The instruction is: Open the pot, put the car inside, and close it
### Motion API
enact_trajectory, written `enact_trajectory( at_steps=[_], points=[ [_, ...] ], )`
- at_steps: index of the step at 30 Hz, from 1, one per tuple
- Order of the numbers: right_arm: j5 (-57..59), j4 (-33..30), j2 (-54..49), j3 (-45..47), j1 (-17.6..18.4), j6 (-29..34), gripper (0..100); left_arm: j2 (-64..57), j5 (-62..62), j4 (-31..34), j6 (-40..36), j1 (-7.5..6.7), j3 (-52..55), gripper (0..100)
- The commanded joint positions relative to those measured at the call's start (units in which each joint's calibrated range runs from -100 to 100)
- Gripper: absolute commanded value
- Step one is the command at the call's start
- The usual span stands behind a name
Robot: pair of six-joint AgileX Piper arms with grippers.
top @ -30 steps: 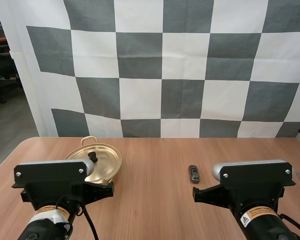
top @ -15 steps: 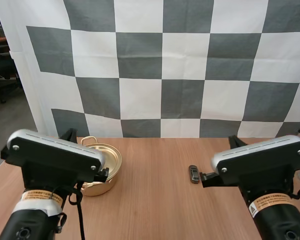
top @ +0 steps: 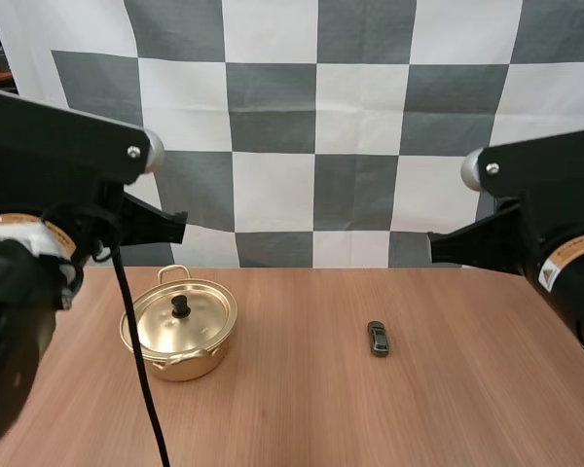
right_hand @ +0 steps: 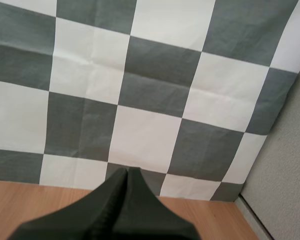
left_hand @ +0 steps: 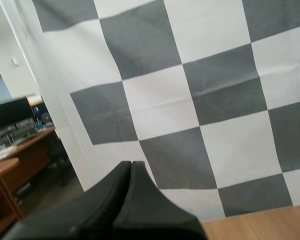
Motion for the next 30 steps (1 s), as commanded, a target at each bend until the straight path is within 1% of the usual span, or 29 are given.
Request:
enact_trajectory(
  at_steps=[1,4,6,9,14,20,23,30],
  points=[
    [51.8,20.7,26.0,-63.5,0.0,-13.5,0,18.6,67.1,-5.3,4.3,-0.03,-59.4,0],
    [51.8,28.6,34.5,-70.6,0.0,-17.8,0,25.3,67.3,-7.8,4.3,-0.03,-65.0,0],
    [51.8,31.6,38.0,-71.3,0.0,-19.6,0,28.4,67.3,-10.0,4.3,-0.03,-65.9,0],
    [51.8,31.0,40.6,-70.6,0.0,-19.8,0,31.3,67.3,-13.1,5.2,-0.03,-64.5,0],
    [51.8,31.3,42.0,-65.5,0.0,-20.5,0,33.0,67.3,-13.4,7.8,-0.03,-59.4,0],
    [51.8,31.6,42.0,-56.6,0.0,-20.6,0,33.0,67.3,-13.2,8.8,-0.03,-47.2,0],
    [51.8,31.3,42.0,-53.3,0.0,-20.7,0,33.0,67.3,-11.8,9.0,-0.03,-40.9,0],
    [51.8,30.9,42.0,-51.1,0.0,-20.9,0,32.8,67.3,-10.7,9.0,-0.03,-28.5,0]
  ],
)
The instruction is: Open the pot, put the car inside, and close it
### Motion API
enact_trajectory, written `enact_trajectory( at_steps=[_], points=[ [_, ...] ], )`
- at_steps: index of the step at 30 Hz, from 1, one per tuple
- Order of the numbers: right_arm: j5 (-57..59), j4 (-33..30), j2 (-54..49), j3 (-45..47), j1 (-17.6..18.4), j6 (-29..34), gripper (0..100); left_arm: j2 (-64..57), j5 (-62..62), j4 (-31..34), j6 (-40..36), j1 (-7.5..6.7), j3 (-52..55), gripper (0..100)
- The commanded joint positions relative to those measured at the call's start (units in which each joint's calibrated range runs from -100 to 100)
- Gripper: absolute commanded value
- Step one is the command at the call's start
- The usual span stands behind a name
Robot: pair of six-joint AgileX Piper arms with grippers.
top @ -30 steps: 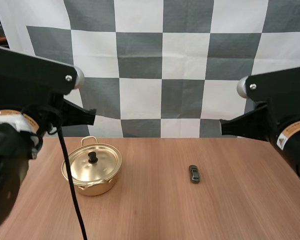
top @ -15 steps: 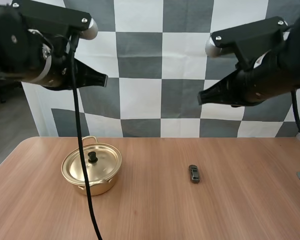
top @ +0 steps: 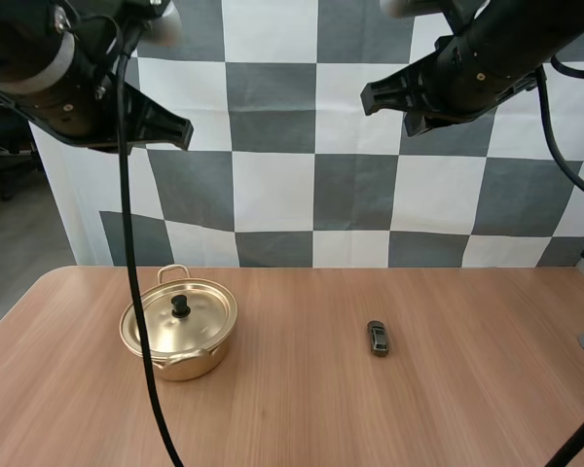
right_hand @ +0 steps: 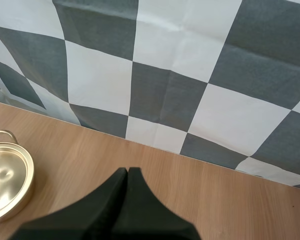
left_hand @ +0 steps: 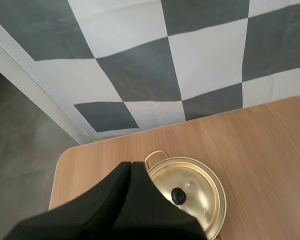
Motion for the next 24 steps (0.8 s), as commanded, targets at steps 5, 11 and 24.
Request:
enact_trajectory(
  at_steps=[5,11,24],
  points=[
    [0.0,-0.2,-0.2,1.5,0.0,0.0,0,0.0,0.0,0.0,1.6,-0.03,21.8,0],
    [0.0,-0.6,-0.6,1.5,0.0,0.0,0,0.0,-2.2,0.5,1.8,-0.03,24.9,0],
    [0.0,-0.4,-2.4,1.5,0.0,0.0,0,1.1,-8.2,3.6,3.4,-0.03,24.9,23]
  ],
)
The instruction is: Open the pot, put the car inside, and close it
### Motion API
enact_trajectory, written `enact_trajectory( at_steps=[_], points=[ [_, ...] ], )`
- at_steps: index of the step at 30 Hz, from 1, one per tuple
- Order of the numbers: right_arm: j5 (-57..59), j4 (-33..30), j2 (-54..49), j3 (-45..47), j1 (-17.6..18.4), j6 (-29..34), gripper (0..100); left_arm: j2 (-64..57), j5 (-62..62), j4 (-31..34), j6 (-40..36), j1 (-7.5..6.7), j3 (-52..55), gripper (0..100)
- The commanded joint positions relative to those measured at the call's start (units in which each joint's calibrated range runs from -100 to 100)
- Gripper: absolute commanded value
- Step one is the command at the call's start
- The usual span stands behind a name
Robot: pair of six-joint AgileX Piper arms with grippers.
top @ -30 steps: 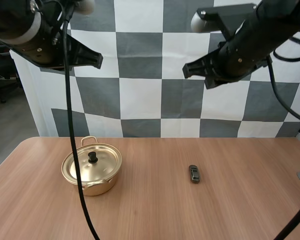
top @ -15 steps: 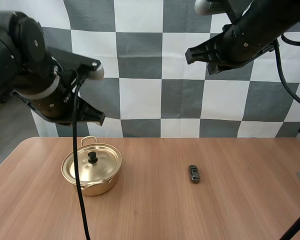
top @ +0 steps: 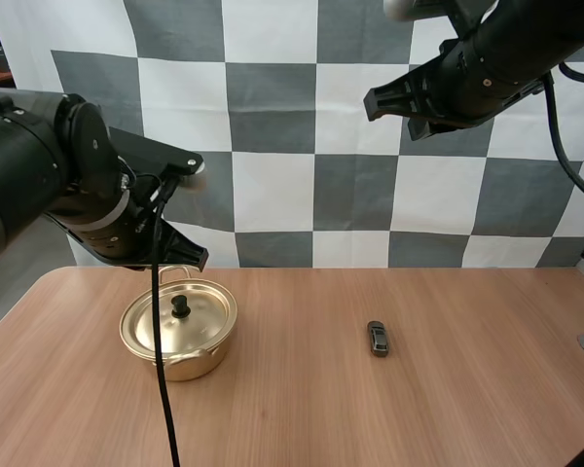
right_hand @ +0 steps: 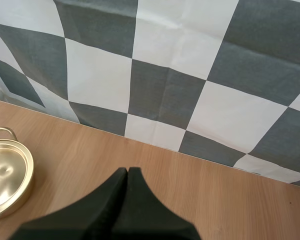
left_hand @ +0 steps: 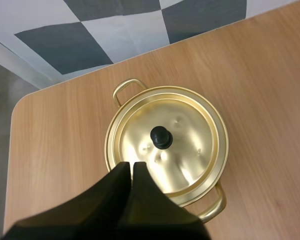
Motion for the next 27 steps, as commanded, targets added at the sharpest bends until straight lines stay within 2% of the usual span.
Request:
enact_trajectory(
  at_steps=[1,4,5,6,8,12,18,27],
  points=[
    [0.0,0.0,-0.1,0.0,0.0,0.0,0,1.0,4.9,2.4,2.6,-0.03,0.1,38],
    [0.0,0.5,-0.1,0.0,0.0,0.0,0,2.9,8.6,4.8,4.6,-0.03,0.1,96],
    [0.0,0.6,-0.1,0.0,0.0,0.0,0,3.1,9.3,4.8,5.0,-0.03,0.1,100],
    [0.0,0.7,-0.1,0.0,0.0,0.0,0,3.2,11.8,4.7,7.5,-0.03,0.1,100],
    [0.0,0.7,-0.1,0.0,0.0,0.0,0,3.2,10.9,4.7,8.0,-0.03,0.1,100],
    [0.0,0.7,-0.1,0.0,0.0,0.0,0,3.2,2.0,3.6,8.0,-0.03,0.1,100],
    [0.0,0.7,-0.1,0.0,0.0,0.0,0,4.8,-7.5,-2.9,8.0,-0.03,0.1,100],
    [0.0,0.6,-0.1,0.0,0.0,0.0,0,12.8,-10.8,-4.3,7.9,-0.03,0.1,100]
  ],
)
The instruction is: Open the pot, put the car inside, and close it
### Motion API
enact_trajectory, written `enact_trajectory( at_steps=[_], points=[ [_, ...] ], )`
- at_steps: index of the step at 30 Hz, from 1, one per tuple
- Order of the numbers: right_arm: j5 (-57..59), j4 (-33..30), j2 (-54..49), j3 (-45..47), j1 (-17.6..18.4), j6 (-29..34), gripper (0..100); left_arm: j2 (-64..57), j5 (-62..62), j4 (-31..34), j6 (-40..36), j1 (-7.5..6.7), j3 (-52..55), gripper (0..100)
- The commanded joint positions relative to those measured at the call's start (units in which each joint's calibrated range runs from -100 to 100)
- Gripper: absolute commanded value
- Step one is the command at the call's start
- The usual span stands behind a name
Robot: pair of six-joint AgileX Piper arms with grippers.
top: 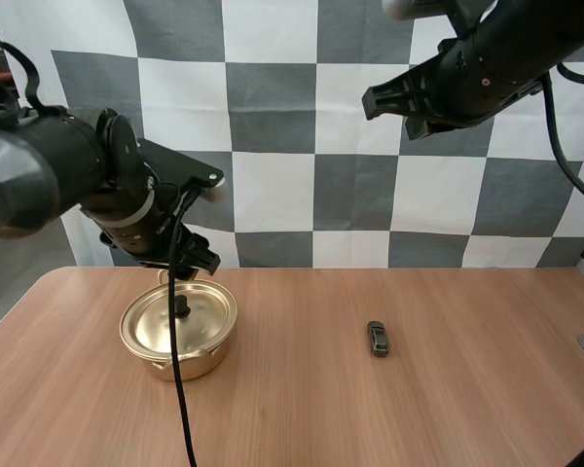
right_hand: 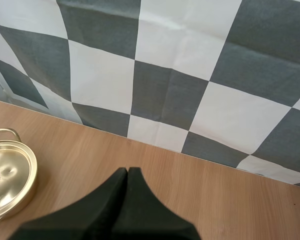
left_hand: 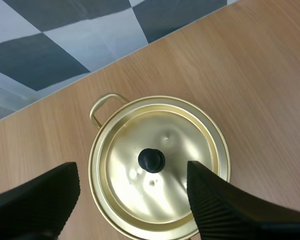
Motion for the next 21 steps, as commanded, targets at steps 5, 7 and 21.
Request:
enact_trajectory(
  at_steps=[5,7,21],
  points=[
    [0.0,0.0,0.0,0.0,0.0,0.0,0,7.6,-1.3,-1.3,0.0,-0.03,0.1,100],
    [0.0,0.0,0.0,0.0,0.0,0.0,0,9.0,-3.0,-2.0,0.0,-0.03,0.1,100],
    [0.0,-0.4,0.0,0.0,0.0,0.0,0,19.9,-7.3,-2.0,-1.2,-0.03,0.1,100]
  ],
)
